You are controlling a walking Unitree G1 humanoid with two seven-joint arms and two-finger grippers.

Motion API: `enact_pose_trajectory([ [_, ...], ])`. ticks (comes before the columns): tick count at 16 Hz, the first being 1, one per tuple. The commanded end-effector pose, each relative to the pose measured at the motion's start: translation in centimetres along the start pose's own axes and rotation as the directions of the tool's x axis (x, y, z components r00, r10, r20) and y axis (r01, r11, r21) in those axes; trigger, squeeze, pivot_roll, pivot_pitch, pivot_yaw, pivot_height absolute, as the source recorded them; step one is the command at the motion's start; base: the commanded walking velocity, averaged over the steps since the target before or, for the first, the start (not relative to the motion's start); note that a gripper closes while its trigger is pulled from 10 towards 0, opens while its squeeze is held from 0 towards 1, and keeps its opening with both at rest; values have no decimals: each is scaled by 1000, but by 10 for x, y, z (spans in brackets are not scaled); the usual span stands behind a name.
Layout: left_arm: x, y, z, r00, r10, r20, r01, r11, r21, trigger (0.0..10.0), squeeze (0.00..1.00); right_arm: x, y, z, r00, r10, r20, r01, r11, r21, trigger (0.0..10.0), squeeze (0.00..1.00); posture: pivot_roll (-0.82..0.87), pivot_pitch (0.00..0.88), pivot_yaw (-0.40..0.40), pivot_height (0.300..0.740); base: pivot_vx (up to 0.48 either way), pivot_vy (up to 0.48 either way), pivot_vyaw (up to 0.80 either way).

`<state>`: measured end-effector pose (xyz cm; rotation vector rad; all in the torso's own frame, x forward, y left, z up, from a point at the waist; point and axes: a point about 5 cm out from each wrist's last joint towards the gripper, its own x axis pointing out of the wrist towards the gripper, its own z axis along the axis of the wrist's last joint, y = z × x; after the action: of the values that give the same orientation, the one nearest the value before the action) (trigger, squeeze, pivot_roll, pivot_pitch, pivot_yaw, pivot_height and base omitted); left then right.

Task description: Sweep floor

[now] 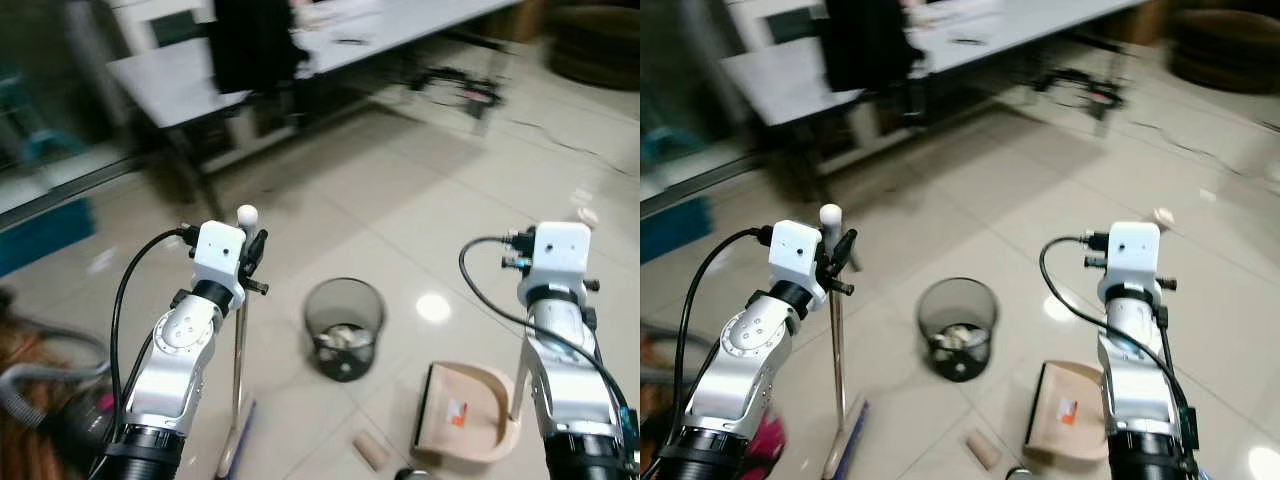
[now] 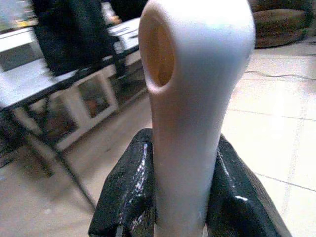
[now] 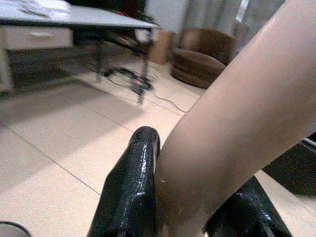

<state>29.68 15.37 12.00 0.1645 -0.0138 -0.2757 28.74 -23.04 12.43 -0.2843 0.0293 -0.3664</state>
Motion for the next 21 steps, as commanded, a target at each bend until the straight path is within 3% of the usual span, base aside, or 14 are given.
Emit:
enact_pose_trajectory([
  [1, 3, 2, 7, 1000, -16, 20, 15, 999, 29, 10000, 0, -2, 2, 0, 1000, -3, 5, 3, 1000, 1, 10000, 0, -22, 0, 117, 740, 0, 0, -800],
  [6, 1, 3, 6, 1000, -15, 20, 14, 1000, 24, 10000, 0, -12, 22, -9, 996, 83, -40, -80, 994, 70, 10000, 0, -15, 0, 114, 740, 0, 0, -800],
  [13, -7, 6, 2, 1000, -19, 0, 19, 999, 29, 10000, 0, -8, 26, -6, 994, 104, -25, -102, 992, 68, 10000, 0, -13, 0, 110, 740, 0, 0, -800],
  [16, -12, 9, 1, 1000, -7, -6, 7, 999, 36, 10000, 0, -8, 35, -4, 990, 142, -14, -141, 987, 81, 10000, 0, -7, 0, 107, 740, 0, 0, -754],
  [21, -8, 7, 3, 1000, 15, 11, -15, 999, 32, 10000, 0, -7, 49, 3, 981, 196, 12, -196, 975, 100, 10000, 0, -13, 6, 105, 740, 0, 52, 0],
])
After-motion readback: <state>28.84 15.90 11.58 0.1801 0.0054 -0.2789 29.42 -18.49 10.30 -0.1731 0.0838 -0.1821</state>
